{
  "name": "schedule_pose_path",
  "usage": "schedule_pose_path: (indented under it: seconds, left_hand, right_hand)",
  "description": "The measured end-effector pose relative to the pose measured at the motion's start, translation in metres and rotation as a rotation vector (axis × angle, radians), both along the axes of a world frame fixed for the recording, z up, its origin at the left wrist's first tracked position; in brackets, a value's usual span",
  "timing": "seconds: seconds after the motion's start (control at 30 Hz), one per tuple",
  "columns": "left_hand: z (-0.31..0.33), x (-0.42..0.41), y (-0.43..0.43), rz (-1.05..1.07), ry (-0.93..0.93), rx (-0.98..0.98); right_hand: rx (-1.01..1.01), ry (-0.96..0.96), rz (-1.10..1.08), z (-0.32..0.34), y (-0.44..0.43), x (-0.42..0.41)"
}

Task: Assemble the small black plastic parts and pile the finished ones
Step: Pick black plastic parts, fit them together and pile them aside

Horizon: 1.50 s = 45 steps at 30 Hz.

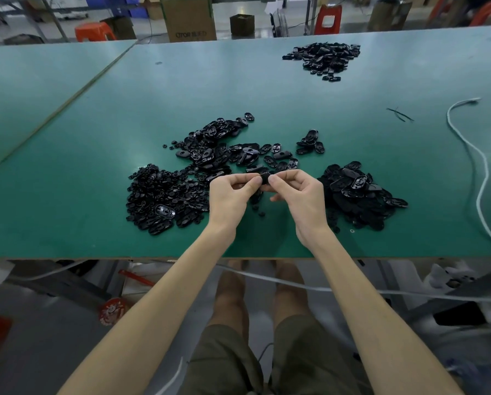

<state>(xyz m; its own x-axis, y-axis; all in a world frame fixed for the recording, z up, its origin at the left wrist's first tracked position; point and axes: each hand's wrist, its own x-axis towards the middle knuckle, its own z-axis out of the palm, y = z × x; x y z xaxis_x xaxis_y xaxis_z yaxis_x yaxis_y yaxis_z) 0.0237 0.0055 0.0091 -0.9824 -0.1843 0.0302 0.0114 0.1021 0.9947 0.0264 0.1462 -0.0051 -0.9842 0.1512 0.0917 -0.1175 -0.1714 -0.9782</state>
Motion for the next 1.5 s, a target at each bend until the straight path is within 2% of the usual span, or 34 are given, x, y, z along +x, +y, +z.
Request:
schedule_pose_path:
  seconds: [0.77, 1.03, 1.23, 1.5]
  left_hand:
    - [0.0011, 0.0019, 0.0001, 0.001, -0.032, 0.044]
    - [0.0027, 0.0031, 0.0001, -0.014, 0.036, 0.140]
    - [0.0013, 0.0025, -0.0033, -0.018, 0.095, 0.196]
    - [0.0062, 0.0008, -0.0043, -0.040, 0.068, 0.308]
  right_hand:
    - [-0.023, 0.016, 0.033, -0.0004, 0.0012, 0.0008]
    - [-0.101, 0.037, 0.058, 0.0027, 0.0016, 0.0026]
    - [-0.073, 0.036, 0.098, 0.0032, 0.0012, 0.0029]
    - [-0.033, 0.039, 0.088, 0.0015, 0.0030, 0.0014]
